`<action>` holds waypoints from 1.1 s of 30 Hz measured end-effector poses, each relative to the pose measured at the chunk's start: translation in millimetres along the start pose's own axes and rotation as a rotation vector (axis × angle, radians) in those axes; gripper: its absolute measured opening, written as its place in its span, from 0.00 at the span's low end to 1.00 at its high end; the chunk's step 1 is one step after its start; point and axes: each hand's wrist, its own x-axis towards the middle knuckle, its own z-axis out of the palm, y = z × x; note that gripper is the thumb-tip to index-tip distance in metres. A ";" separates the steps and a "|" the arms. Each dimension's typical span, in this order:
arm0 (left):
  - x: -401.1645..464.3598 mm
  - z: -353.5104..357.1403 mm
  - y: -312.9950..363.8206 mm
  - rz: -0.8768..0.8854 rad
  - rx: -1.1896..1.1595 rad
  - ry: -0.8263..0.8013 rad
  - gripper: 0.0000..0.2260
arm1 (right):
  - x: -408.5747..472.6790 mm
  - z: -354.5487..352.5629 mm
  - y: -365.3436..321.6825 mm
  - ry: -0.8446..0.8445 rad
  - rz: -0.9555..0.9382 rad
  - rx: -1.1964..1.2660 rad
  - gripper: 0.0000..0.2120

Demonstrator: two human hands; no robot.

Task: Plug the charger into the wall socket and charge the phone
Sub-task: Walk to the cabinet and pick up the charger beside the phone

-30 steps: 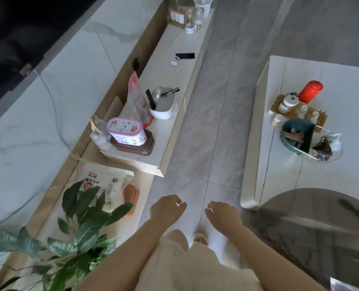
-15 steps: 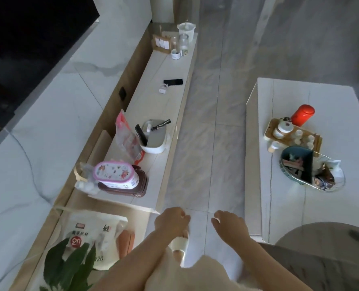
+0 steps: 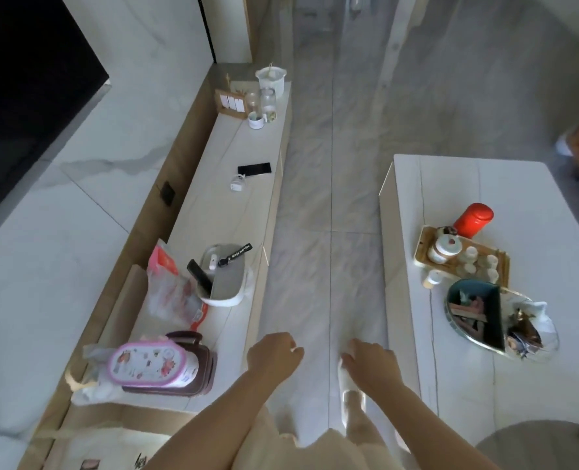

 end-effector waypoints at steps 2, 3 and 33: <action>24.6 -7.9 19.3 -0.015 -0.015 0.013 0.16 | 27.8 -16.6 13.0 -0.008 -0.029 -0.025 0.12; 35.9 -11.5 30.0 -0.029 -0.033 0.019 0.16 | 41.7 -27.1 20.1 -0.005 -0.051 -0.039 0.10; 318.5 -189.1 121.1 -0.200 -0.196 0.117 0.13 | 367.4 -221.8 -1.1 -0.083 -0.224 -0.209 0.15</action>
